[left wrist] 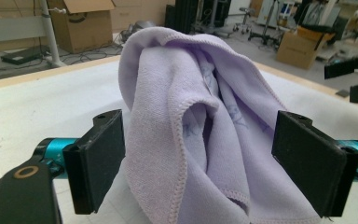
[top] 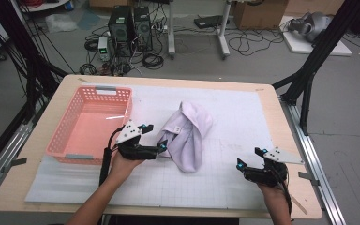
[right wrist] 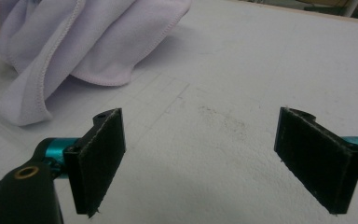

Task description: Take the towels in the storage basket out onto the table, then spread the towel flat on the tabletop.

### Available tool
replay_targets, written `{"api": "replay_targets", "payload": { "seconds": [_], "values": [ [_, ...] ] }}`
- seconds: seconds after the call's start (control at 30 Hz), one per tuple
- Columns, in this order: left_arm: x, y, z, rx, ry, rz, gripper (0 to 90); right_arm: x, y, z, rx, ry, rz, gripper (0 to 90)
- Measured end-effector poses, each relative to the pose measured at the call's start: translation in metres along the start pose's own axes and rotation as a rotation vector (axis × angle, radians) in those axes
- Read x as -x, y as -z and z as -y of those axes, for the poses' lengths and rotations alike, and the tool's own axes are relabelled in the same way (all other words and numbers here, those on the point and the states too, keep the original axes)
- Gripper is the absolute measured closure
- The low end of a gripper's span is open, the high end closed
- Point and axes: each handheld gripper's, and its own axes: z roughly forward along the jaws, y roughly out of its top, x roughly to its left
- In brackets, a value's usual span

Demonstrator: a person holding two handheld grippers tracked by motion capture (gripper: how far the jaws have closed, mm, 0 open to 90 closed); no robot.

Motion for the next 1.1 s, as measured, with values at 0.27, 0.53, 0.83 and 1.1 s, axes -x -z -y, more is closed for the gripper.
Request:
{"api": "replay_targets", "payload": {
  "seconds": [0.27,0.53,0.83,1.1],
  "values": [
    [0.002,-0.004,0.007,-0.017,0.005,-0.018,19.3,0.006,0.0,0.002,-0.003,-0.033,0.022,15.0],
    [0.002,-0.004,0.011,-0.041,0.008,-0.019,19.8,0.003,-0.005,0.0,-0.014,-0.01,0.012,15.0],
    [0.001,-0.005,0.012,-0.036,0.014,-0.023,20.6,0.003,-0.005,0.001,-0.02,-0.017,0.004,15.0],
    [0.0,-0.005,0.012,-0.036,0.022,-0.033,21.1,-0.005,-0.01,-0.002,-0.022,-0.017,-0.028,15.6]
  ]
}}
